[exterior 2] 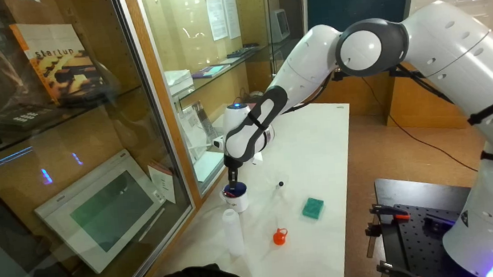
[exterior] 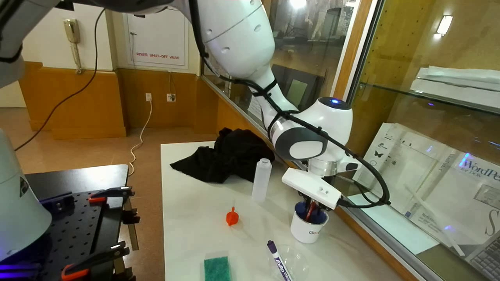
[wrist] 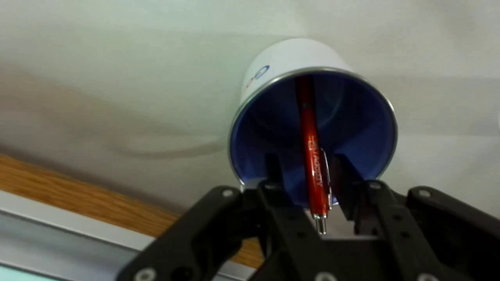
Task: Remove the marker and pen from the white cup and put them in the plastic cup
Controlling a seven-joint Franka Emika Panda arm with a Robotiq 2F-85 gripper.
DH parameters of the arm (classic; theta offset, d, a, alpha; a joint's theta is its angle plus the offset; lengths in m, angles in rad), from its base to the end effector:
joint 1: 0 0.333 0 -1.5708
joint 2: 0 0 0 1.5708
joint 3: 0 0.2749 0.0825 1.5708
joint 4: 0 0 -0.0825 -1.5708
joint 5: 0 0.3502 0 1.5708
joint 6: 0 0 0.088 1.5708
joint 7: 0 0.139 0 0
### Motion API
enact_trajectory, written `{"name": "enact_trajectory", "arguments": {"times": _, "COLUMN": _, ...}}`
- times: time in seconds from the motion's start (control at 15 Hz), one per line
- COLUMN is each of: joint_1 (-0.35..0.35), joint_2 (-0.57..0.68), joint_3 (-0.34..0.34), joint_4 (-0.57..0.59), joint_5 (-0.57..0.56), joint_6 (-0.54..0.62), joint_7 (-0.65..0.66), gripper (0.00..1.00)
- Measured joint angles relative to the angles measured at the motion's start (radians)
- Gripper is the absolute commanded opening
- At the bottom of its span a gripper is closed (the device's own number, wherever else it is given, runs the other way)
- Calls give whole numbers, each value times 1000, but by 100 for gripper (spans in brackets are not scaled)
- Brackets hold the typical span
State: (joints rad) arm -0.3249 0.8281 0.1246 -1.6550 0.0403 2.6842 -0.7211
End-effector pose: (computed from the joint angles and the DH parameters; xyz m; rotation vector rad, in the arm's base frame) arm 0.6385 -0.1367 0.1164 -3.0404 -0.6750 -0.3635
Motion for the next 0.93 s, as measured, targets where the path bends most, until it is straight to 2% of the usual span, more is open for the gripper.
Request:
{"name": "enact_trajectory", "arguments": {"times": 0.13, "joint_1": 3, "joint_2": 8, "joint_3": 0, "joint_4": 9, "joint_5": -1, "joint_6": -5, "joint_7": 0, "gripper": 31}}
{"name": "enact_trajectory", "arguments": {"times": 0.47, "joint_1": 10, "joint_2": 28, "joint_3": 0, "joint_4": 33, "joint_5": -7, "joint_6": -22, "joint_7": 0, "gripper": 33}}
{"name": "enact_trajectory", "arguments": {"times": 0.73, "joint_1": 12, "joint_2": 46, "joint_3": -2, "joint_4": 51, "joint_5": -29, "joint_6": -37, "joint_7": 0, "gripper": 29}}
{"name": "enact_trajectory", "arguments": {"times": 0.8, "joint_1": 13, "joint_2": 51, "joint_3": -3, "joint_4": 55, "joint_5": -33, "joint_6": -38, "joint_7": 0, "gripper": 22}}
{"name": "enact_trajectory", "arguments": {"times": 0.87, "joint_1": 15, "joint_2": 56, "joint_3": -4, "joint_4": 59, "joint_5": -35, "joint_6": -39, "joint_7": 0, "gripper": 6}}
{"name": "enact_trajectory", "arguments": {"times": 0.93, "joint_1": 16, "joint_2": 59, "joint_3": -6, "joint_4": 63, "joint_5": -36, "joint_6": -39, "joint_7": 0, "gripper": 1}}
